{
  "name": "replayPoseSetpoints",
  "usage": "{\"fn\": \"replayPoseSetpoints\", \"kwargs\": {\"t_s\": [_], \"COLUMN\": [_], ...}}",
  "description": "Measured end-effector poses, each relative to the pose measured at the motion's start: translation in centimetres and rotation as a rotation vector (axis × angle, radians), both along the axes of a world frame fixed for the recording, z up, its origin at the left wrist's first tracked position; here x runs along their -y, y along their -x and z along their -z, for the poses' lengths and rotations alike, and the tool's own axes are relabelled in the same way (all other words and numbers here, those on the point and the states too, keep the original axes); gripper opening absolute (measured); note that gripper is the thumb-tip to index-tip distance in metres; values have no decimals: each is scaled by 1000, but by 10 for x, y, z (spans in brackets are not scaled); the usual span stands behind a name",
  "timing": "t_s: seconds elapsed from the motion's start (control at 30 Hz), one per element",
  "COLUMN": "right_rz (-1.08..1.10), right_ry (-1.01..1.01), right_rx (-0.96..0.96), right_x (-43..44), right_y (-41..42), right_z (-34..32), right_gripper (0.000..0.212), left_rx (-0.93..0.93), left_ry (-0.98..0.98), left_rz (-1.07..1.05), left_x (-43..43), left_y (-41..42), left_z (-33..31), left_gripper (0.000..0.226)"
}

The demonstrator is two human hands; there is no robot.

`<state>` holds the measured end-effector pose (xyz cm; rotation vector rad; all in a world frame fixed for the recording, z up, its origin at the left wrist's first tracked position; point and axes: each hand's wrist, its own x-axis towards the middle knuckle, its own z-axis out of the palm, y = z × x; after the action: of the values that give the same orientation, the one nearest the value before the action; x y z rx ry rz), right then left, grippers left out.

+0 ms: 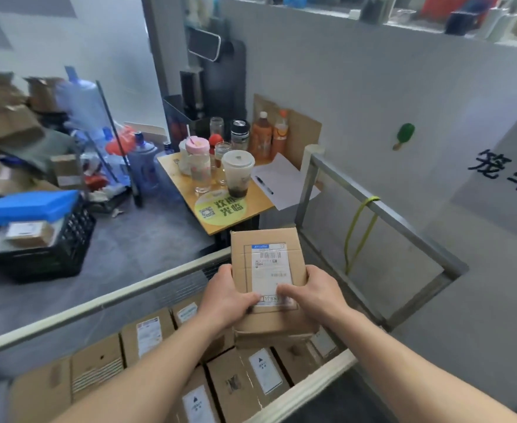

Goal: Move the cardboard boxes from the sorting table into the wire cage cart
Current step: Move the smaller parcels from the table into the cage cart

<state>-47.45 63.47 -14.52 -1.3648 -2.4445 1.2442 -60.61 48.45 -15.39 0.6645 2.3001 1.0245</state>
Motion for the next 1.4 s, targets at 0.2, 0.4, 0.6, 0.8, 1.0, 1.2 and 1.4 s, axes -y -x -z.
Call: {"fn": "replayPoseSetpoints", "kwargs": {"t_s": [0.2, 0.4, 0.6, 0.8, 1.0, 1.2, 1.4], "right_rz": [-181, -297, -322, -320, -315, -354, -425], "right_ry": [39, 68, 72, 70, 110, 131, 141], "right_rx": [-4, 19, 100, 157, 229, 277, 321], "right_x": [-25, -30, -31, -30, -44, -78, -105], "right_y": [43, 77, 104, 131, 141, 147, 154], "right_z": [23, 43, 68, 97, 140, 203, 284], "right_gripper": [47, 48, 50, 48, 46, 43, 44], "left_rx": [24, 72, 135, 175, 244, 299, 362], "left_ry": [26, 57, 82, 108, 147, 178, 221], "left_rz": [-190, -291, -299, -295, -277, -316, -381], "left_x": [-7, -2, -3, -3, -15, -46, -72], "left_y": [16, 34, 60, 81, 89, 86, 84], "left_z": [19, 42, 72, 102, 140, 200, 278], "left_gripper": [65, 61, 60, 63, 72, 65, 74]}}
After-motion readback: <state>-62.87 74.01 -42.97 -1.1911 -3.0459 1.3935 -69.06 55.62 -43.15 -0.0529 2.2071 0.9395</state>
